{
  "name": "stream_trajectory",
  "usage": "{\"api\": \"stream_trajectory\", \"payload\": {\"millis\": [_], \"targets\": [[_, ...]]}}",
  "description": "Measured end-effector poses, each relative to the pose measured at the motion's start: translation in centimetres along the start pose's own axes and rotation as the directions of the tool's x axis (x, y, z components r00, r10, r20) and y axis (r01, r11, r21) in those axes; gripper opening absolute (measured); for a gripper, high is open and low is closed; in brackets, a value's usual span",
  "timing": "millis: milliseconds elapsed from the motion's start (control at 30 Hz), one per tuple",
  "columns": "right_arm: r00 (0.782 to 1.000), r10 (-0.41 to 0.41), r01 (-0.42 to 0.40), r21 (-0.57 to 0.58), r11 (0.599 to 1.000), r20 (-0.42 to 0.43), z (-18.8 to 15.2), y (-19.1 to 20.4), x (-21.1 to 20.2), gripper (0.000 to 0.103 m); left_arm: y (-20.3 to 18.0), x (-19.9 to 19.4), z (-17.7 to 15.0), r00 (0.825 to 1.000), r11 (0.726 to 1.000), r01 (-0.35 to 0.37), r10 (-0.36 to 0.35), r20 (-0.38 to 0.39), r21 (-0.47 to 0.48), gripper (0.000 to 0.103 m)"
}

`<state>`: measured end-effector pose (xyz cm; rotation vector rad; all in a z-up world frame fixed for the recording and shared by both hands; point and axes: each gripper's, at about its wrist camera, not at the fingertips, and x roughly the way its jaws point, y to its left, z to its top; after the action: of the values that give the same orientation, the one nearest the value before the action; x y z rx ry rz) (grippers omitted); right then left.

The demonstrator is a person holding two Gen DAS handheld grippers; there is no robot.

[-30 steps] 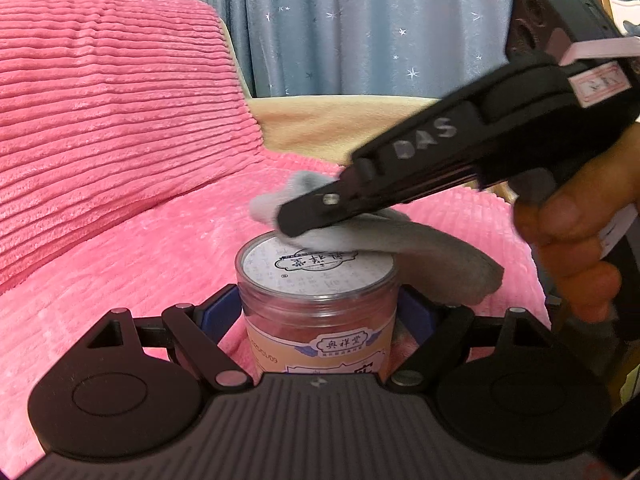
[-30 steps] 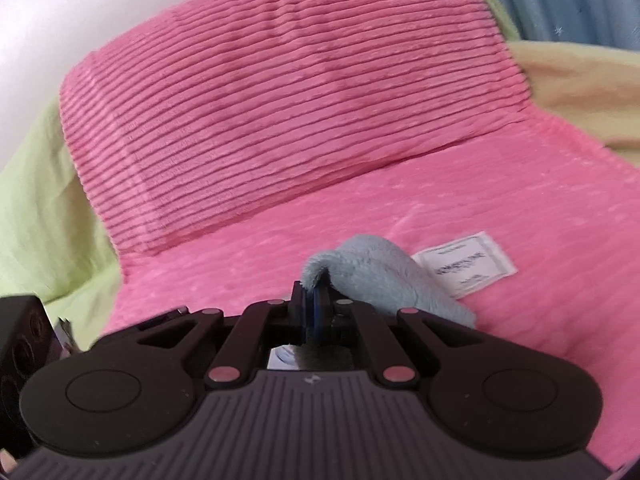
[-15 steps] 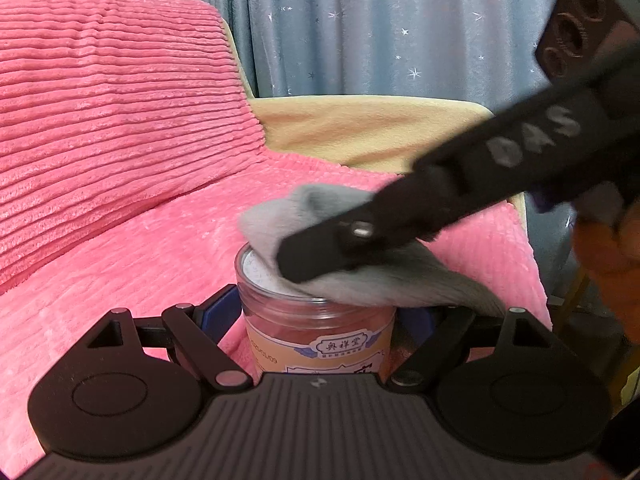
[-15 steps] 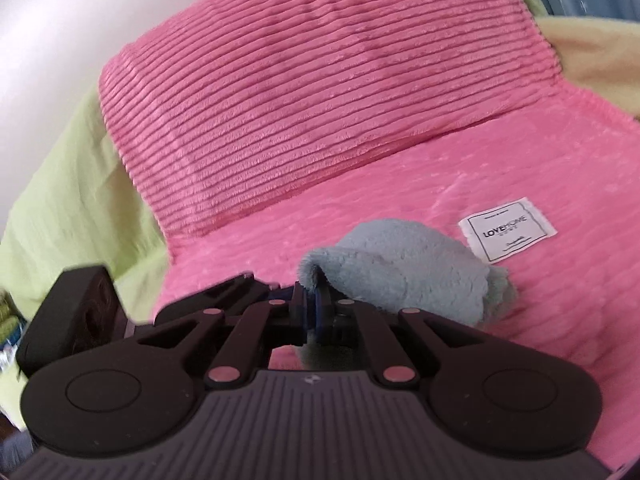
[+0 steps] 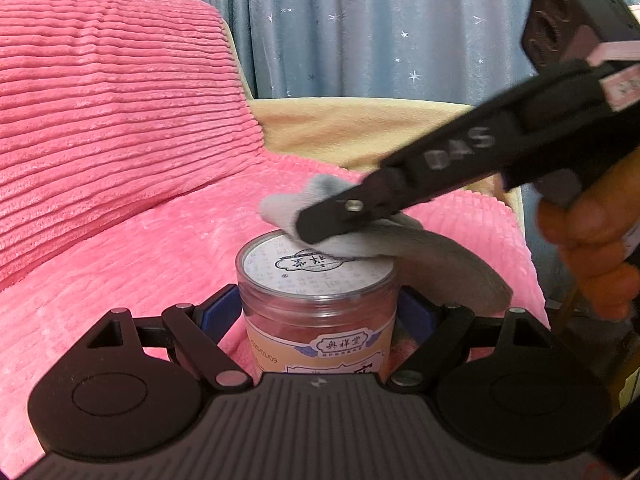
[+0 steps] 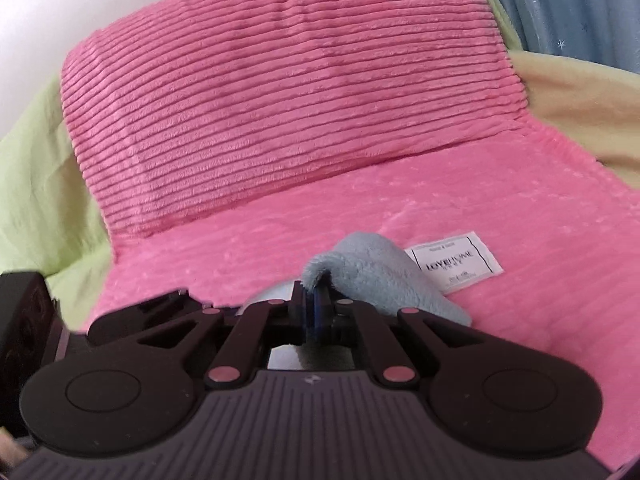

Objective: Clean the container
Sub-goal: 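Keep wiping the lid and its edge with the right tool's cloth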

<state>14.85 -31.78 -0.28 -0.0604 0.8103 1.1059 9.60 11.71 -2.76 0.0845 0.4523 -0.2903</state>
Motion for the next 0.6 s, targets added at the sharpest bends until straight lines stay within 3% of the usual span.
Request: {"api": "stream_trajectory", "payload": {"millis": [300,600], "targets": [[0.999,0.031,-0.031,-0.003,1.000,-0.028,-0.3,0.1,-0.9,0.001,-0.5,0.0,-0.2,1.000,1.000,-0.009,0.009,0.001,0.000,0.084],[0.999,0.000,-0.001,0.019,1.000,0.037,-0.3,0.5,0.6,0.001,-0.3,0.0,-0.1,1.000,1.000,-0.009,0.009,0.001,-0.004,0.084]]}}
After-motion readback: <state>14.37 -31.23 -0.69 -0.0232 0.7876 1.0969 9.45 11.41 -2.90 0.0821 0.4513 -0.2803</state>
